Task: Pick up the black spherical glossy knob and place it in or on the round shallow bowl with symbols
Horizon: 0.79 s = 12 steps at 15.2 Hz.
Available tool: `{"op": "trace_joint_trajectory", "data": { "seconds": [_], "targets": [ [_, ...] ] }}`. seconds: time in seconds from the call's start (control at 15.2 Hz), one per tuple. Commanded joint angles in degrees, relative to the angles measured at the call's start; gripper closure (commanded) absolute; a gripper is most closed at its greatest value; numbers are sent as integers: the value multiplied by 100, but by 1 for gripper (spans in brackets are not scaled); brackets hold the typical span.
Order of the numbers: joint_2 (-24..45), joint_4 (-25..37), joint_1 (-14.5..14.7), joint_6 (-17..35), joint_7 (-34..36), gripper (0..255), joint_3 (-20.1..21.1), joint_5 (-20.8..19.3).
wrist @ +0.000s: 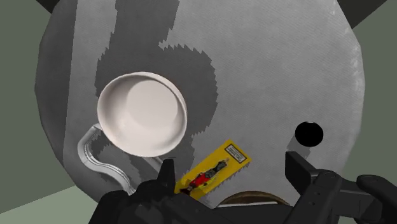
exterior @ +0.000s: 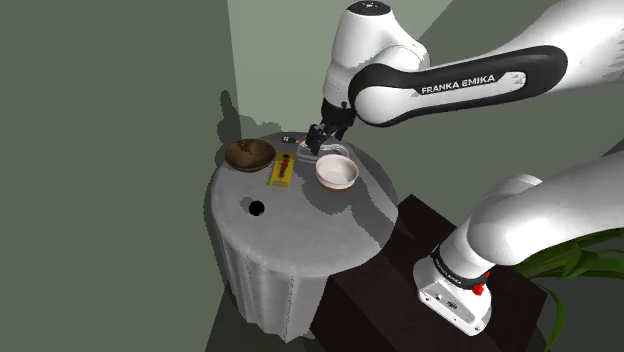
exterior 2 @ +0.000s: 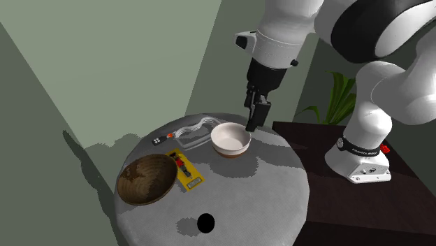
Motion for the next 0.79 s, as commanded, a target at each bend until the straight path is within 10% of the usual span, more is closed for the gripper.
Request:
{"op": "trace_joint_trajectory", "data": {
  "seconds": [0.0,0.73],
  "targets": [
    [308,-53,-12,355,339,0,221,-43],
    [2789,812,-262,1592,2815,0,1236,-1648]
  ]
}}
